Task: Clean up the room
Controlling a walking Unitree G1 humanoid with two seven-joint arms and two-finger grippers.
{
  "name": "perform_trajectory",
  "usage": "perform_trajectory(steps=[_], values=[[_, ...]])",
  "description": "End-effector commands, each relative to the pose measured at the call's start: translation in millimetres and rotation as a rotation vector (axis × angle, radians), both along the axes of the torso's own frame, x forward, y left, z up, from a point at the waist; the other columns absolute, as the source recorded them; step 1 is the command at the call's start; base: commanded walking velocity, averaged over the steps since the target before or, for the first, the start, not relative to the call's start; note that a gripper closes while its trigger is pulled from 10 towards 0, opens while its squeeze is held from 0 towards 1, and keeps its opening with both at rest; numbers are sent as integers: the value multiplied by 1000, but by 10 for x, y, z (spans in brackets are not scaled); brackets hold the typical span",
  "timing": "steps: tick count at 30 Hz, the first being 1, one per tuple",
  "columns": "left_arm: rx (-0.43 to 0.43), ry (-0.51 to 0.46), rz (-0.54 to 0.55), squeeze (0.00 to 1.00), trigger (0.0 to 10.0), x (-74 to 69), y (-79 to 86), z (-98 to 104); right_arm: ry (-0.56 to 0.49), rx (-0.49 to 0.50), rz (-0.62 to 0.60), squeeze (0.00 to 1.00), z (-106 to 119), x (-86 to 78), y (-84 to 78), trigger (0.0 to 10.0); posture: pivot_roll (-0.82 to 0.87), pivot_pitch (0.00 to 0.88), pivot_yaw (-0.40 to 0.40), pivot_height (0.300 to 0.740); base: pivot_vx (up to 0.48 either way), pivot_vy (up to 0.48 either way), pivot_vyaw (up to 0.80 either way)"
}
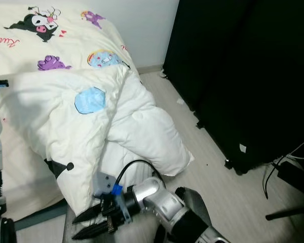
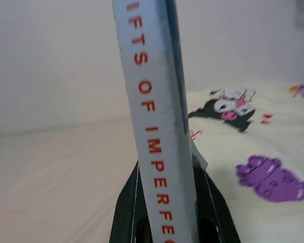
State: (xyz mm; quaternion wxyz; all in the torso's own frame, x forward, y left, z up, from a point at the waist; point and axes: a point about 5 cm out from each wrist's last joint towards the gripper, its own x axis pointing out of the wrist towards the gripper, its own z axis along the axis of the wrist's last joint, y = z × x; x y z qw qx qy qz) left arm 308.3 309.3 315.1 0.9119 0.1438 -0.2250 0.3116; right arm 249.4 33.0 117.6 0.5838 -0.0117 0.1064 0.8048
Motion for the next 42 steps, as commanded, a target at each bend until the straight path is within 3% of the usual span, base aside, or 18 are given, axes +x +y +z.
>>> perform_trajectory(steps=[1, 2, 3, 5, 6, 8, 9, 11, 12, 18, 22, 23, 25, 27, 29, 31, 38, 42], values=[[-4, -40, -41, 0, 10000, 24, -72, 36, 58, 73, -18, 1000, 141, 45, -149, 10000, 190, 124, -105, 542, 0, 0, 0], [-4, -40, -41, 0, 10000, 24, -72, 36, 58, 73, -18, 1000, 141, 45, -149, 10000, 190, 124, -105, 542, 0, 0, 0], [-33, -58, -102, 0, 10000, 75, -141, 26, 86, 160, -60, 1000, 323, 135, -344, 10000, 177, 108, -100, 542, 0, 0, 0], [-65, -82, -178, 0, 10000, 126, -214, 31, 105, 257, -144, 1000, 493, 242, -521, 10000, 161, 94, -96, 542, 0, 0, 0], [-137, -123, -329, 0, 10000, 189, -346, 50, 126, 417, -310, 1000, 717, 405, -789, 10000, 151, 85, -92, 542, 0, 0, 0], [-137, -123, -329, 0, 10000, 189, -346, 50, 126, 417, -310, 1000, 717, 405, -789, 10000, 151, 85, -92, 542, 0, 0, 0], [-258, -163, -485, 0, 10000, 247, -462, 42, 148, 514, -440, 1000, 812, 501, -953, 10000, 138, 75, -82, 542, 0, 0, 0], [-393, -219, -707, 0, 10000, 294, -653, 41, 173, 622, -568, 1000, 891, 582, -1128, 10000, 127, 66, -73, 542, 0, 0, 0], [-393, -219, -707, 0, 10000, 294, -653, 41, 173, 622, -568, 1000, 891, 582, -1128, 10000, 127, 66, -73, 542, 0, 0, 0], [-465, -255, -1068, 0, 10000, 232, -1096, -52, 260, 829, -678, 1000, 1095, 585, -1323, 10000, 101, 54, -55, 542, 0, 0, 0], [-541, -272, -1214, 0, 10000, 183, -1242, -185, 328, 901, -679, 1000, 1197, 575, -1308, 10000, 91, 50, -52, 542, 0, 0, 0], [-563, -278, -1263, 0, 10000, 164, -1276, -235, 356, 911, -689, 651, 1218, 584, -1287, 10000, 87, 46, -54, 542, 0, 0, 0], [-563, -278, -1263, 0, 10000, 164, -1276, -235, 356, 911, -689, 651, 1218, 584, -1287, 10000, 87, 46, -54, 542, 0, 0, 0], [-603, -288, -1374, 0, 10000, 111, -1329, -324, 403, 930, -707, 0, 1239, 603, -1253, 10000, 87, 45, -55, 542, 0, 0, 0], [-614, -291, -1421, 0, 10000, 84, -1347, -354, 420, 938, -714, 0, 1245, 609, -1244, 10000, 87, 45, -55, 542, 0, 0, 0], [-647, -255, -1611, 0, 10000, -49, -1458, -521, 458, 971, -736, 0, 1274, 631, -1251, 10000, 87, 44, -52, 542, 0, 0, 0], [-691, -233, -1741, 0, 10000, -158, -1601, -605, 471, 948, -865, 0, 1254, 732, -1304, 10000, 79, 45, -51, 542, 0, 0, 0], [-675, -219, -1892, 0, 10000, -302, -1780, -594, 508, 940, -927, 0, 1213, 798, -1353, 10000, 80, 44, -50, 542, 0, 0, 0]])
